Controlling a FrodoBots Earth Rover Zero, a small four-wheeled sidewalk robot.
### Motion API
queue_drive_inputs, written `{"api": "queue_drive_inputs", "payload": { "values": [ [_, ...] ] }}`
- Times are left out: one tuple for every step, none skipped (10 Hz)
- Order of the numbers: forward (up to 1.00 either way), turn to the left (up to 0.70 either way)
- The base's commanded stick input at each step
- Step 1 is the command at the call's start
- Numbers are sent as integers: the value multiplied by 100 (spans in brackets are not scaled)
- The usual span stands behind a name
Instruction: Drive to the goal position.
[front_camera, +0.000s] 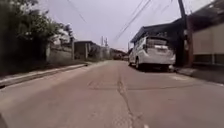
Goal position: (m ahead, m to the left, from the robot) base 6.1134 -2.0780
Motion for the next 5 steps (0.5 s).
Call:
{"api": "queue_drive_inputs", "payload": {
  "values": [
    [70,0],
    [70,0],
    [70,0],
    [70,0],
    [70,0]
  ]
}}
